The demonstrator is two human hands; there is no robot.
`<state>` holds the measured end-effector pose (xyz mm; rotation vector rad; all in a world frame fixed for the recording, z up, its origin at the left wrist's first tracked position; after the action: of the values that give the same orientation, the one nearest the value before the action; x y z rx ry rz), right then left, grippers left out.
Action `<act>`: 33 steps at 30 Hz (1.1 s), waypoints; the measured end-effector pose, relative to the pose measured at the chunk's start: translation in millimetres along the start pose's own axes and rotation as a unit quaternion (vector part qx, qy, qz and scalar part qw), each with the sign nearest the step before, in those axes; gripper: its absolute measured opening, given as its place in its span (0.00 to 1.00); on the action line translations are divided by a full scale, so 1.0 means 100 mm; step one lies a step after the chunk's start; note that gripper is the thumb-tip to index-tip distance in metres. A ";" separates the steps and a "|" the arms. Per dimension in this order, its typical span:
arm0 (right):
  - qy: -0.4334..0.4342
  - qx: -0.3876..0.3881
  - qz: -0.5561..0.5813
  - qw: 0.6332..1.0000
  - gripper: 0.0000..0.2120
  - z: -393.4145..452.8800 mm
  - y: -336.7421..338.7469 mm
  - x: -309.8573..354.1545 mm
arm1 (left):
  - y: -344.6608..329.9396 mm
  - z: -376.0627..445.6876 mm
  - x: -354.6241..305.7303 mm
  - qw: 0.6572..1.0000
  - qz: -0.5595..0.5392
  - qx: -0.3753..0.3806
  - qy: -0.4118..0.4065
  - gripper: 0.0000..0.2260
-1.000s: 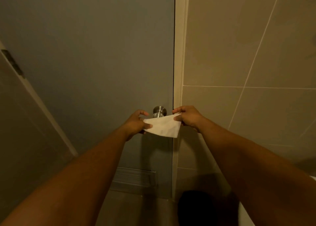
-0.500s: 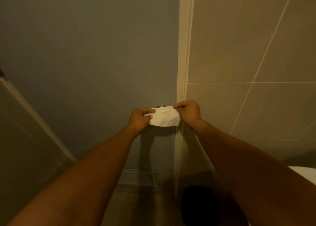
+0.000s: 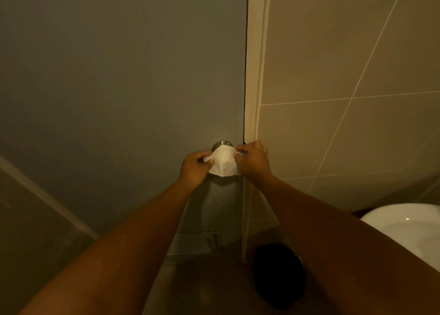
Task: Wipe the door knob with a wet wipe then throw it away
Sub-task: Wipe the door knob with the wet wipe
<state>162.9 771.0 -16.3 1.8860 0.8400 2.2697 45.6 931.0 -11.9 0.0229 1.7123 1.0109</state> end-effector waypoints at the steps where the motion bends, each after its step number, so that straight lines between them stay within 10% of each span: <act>1: 0.010 -0.030 -0.013 0.999 0.14 -0.03 0.04 0.03 | 0.04 0.02 0.01 1.000 -0.001 -0.007 -0.001 0.14; 8: 0.064 -0.009 0.001 0.998 0.18 -0.27 -0.19 0.28 | 0.19 0.19 0.05 0.999 0.006 -0.033 0.013 0.06; 14: 0.079 0.002 0.008 0.997 0.28 -0.31 -0.34 0.28 | 0.62 0.16 -0.43 0.956 0.180 -0.140 -0.184 0.09; 25: 0.041 -0.065 0.051 0.996 0.21 -0.27 -0.69 0.10 | 0.75 0.04 -1.49 0.586 0.521 -0.219 -0.580 0.24; 33: -0.052 -0.212 0.417 0.882 0.11 -0.35 -0.78 -0.04 | 0.75 0.15 -1.43 0.449 0.572 -0.249 -0.640 0.28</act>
<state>109.3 822.9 -58.5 2.3592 -0.5950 2.3840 81.4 919.4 146.0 1.3614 -0.3353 1.6613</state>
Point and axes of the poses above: each hand's wrist, its own z-axis towards the middle knuckle, its own y-axis out of the back of the hand, x = y × z, the point moved 10 cm from there along z, towards the middle knuckle, and after that the axes turned 10 degrees about z, right-handed, at the moved point
